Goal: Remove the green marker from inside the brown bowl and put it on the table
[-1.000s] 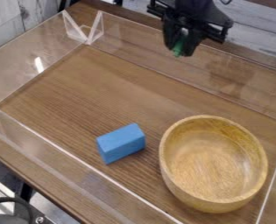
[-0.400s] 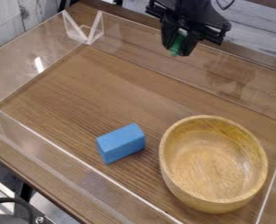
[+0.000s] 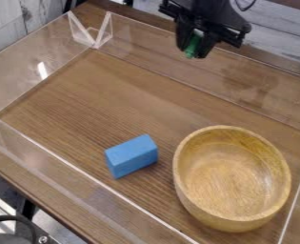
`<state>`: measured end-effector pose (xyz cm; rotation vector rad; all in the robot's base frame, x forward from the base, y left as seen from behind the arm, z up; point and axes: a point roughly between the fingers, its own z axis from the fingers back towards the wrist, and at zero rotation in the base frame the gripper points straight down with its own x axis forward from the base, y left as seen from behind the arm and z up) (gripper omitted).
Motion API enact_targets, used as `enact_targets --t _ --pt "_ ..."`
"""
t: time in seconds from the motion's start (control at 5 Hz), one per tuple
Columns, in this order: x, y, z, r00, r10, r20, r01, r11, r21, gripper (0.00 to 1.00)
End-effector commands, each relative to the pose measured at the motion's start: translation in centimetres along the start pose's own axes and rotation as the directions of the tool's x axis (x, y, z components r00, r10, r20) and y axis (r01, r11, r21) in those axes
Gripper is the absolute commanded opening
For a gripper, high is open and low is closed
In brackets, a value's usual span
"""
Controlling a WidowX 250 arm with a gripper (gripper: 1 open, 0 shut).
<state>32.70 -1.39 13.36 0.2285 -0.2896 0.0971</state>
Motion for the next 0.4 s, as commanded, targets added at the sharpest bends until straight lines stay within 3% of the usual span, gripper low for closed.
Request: enact_targets --t 0.0,0.2 --pt "1.19 -0.32 1.63 0.998 0.011 0.070 -0.011 1.000 0.005 0.00" --pt "1.10 -0.66 1.72 0.997 0.009 0.078 -0.011 1.000 0.021 0.00"
